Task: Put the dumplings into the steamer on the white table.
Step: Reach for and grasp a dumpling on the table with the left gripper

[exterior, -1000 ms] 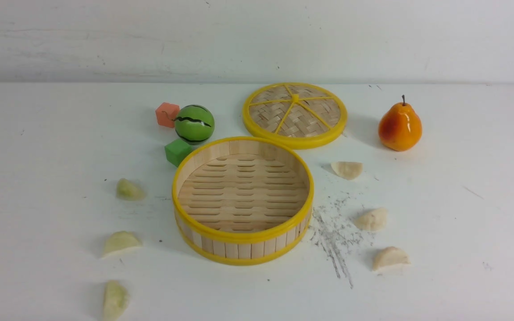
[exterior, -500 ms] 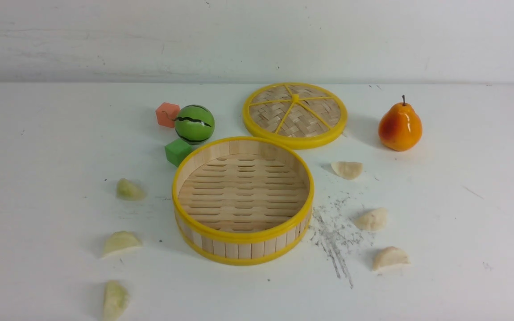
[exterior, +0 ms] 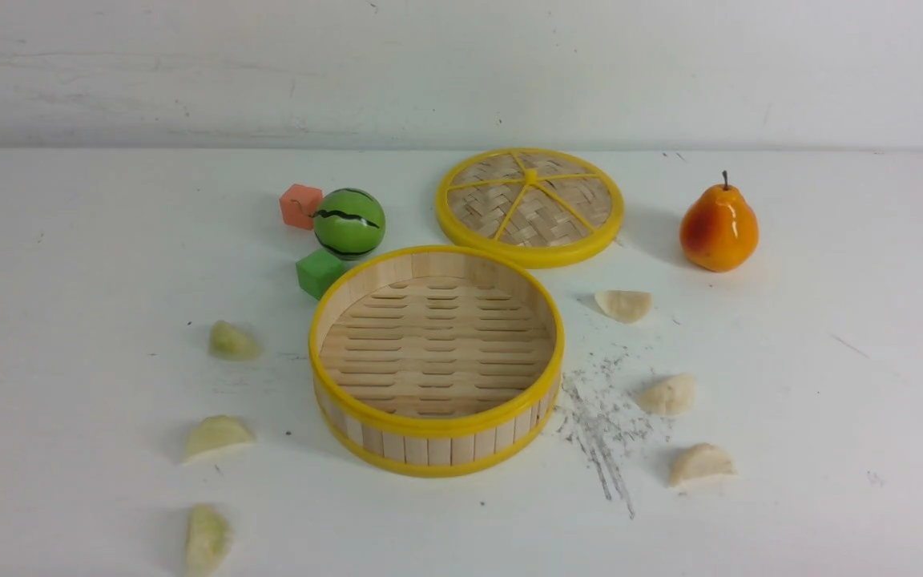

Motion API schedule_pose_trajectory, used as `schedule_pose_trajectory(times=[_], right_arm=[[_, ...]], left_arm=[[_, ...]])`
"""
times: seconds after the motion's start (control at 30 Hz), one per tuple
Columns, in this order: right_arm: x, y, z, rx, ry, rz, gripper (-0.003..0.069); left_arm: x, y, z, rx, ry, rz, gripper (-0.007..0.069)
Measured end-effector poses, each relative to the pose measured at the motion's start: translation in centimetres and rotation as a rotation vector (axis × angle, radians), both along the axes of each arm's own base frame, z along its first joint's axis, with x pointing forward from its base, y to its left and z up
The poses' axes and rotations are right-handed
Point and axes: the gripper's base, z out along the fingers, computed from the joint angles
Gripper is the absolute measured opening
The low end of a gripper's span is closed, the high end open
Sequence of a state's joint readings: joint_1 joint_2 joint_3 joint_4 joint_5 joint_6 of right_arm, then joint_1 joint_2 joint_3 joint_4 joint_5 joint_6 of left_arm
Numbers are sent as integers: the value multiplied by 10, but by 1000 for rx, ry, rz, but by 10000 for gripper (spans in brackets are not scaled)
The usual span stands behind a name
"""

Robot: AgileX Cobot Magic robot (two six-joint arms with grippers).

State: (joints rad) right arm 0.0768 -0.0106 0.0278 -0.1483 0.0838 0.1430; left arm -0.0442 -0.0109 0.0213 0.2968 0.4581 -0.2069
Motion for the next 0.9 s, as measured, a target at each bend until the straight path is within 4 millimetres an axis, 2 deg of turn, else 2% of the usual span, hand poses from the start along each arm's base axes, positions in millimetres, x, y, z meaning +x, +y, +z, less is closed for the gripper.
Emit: schedule_pose_trajectory(times=[0.2, 0.3, 0.37, 0.53, 0.67, 0.8, 0.87, 0.9], right_arm=[[-2, 3, 18, -11, -204, 31, 240], [-5, 5, 30, 10, -332, 54, 240], [-8, 6, 36, 25, -407, 69, 240], [-7, 5, 35, 36, -387, 67, 240], [-8, 6, 38, 80, -420, 83, 234], [-11, 6, 44, 123, -487, 104, 202], [-13, 7, 49, 138, -525, 114, 141], [-14, 7, 50, 139, -527, 114, 136]], left_arm=[[2, 2, 3, 101, -40, -7, 167], [5, -2, 14, 91, -181, -53, 171], [7, -9, 29, 63, -346, -111, 174], [3, -19, 51, 44, -605, -218, 176], [1, -23, 58, 49, -686, -256, 183], [-1, -25, 63, 47, -740, -280, 184], [-3, -27, 67, 45, -790, -301, 184], [-3, -27, 67, 45, -790, -301, 184]])
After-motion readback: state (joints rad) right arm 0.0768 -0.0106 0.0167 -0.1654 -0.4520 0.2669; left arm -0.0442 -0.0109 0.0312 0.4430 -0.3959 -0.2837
